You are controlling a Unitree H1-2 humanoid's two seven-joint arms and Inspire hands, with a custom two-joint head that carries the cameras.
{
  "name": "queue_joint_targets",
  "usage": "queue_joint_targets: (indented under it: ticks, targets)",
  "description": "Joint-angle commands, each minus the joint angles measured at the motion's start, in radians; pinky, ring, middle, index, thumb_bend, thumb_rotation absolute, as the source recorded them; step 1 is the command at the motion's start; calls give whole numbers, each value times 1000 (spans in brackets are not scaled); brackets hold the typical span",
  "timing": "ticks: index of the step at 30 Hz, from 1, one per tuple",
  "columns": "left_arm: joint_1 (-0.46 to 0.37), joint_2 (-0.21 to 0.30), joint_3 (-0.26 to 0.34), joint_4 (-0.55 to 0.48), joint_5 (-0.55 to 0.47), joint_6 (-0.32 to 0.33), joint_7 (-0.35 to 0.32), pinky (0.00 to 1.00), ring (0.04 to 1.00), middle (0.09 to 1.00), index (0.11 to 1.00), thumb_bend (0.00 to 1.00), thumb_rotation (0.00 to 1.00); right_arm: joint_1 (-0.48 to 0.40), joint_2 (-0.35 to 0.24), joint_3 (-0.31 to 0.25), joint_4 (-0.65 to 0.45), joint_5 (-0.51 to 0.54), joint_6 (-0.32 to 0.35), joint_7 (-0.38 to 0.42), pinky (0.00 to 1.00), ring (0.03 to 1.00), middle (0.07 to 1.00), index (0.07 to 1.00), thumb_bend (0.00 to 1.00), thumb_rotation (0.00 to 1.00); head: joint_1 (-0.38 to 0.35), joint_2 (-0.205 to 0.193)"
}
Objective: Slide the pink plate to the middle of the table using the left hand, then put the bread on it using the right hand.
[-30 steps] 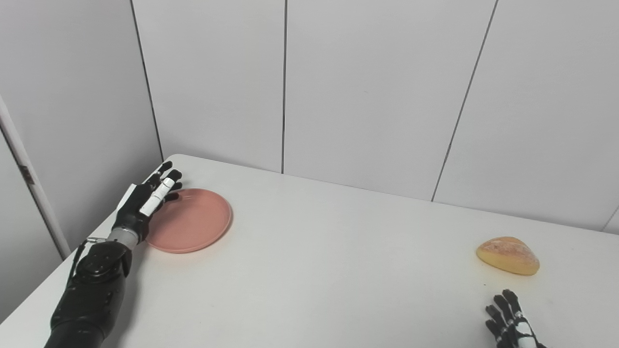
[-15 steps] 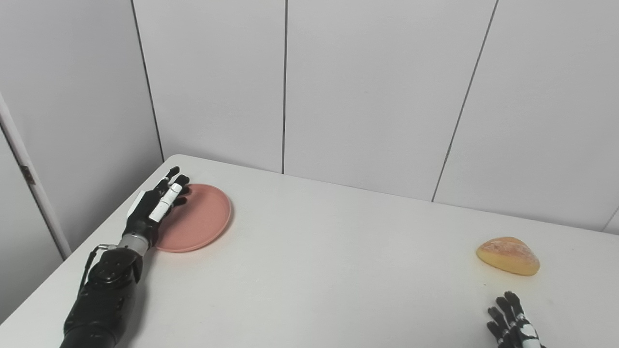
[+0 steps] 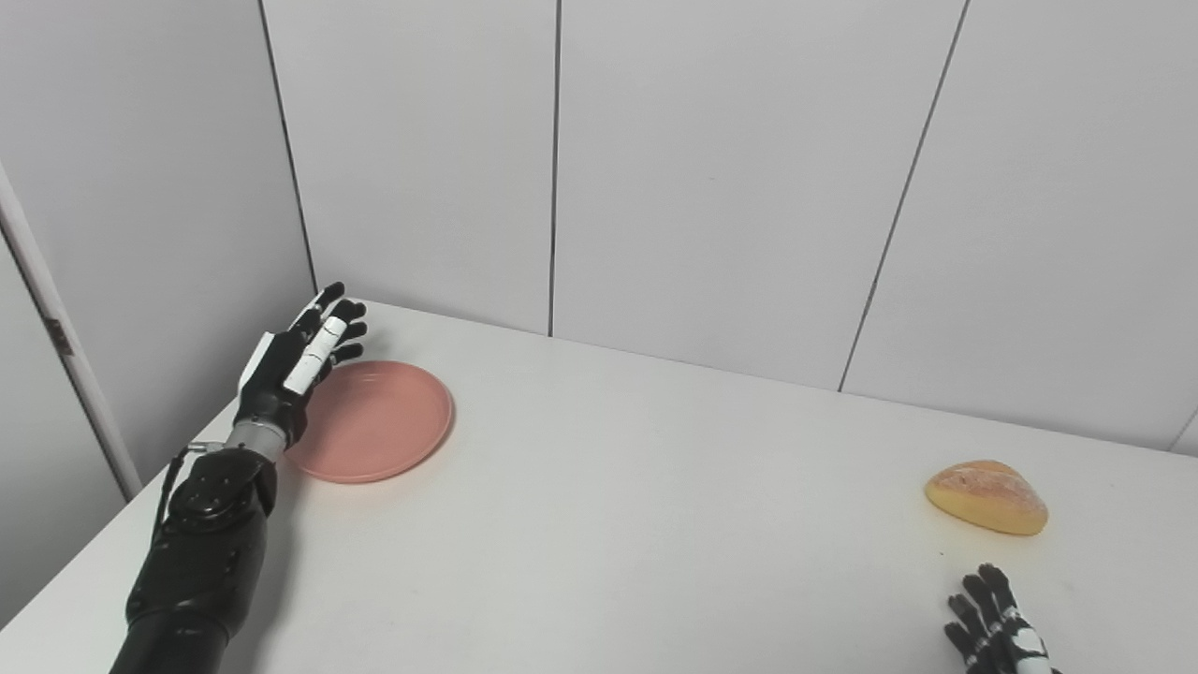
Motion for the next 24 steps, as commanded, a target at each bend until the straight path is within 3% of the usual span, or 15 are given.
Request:
queue_joint_targets:
  ticks: [1,7,13,17,24]
  targets:
    - [-75,43,15,-42,-20,20,6,847,866,868,900,814,768,-6,-15,-11,-13,8,13,4,1000,995,1000,1000,739,903,5,13]
    - [-71,64,17,-77,10,85,27,798,852,864,902,806,764,2,-34,-10,-41,13,12,20,1000,1000,1000,1000,725,928,11,57]
    - [-52,61,34,16,12,27,56,845,863,858,885,849,726,2,-40,-13,-61,21,32,16,1000,995,1000,1000,731,918,4,74]
    - [-39,62,41,80,18,-30,80,848,872,860,931,751,719,-1,-47,-15,-69,26,49,18,1000,997,1000,1000,729,911,4,86]
    - [-27,66,50,141,19,-72,105,903,888,885,948,809,724,-3,-56,-16,-74,36,61,22,1000,989,1000,1000,730,902,2,96]
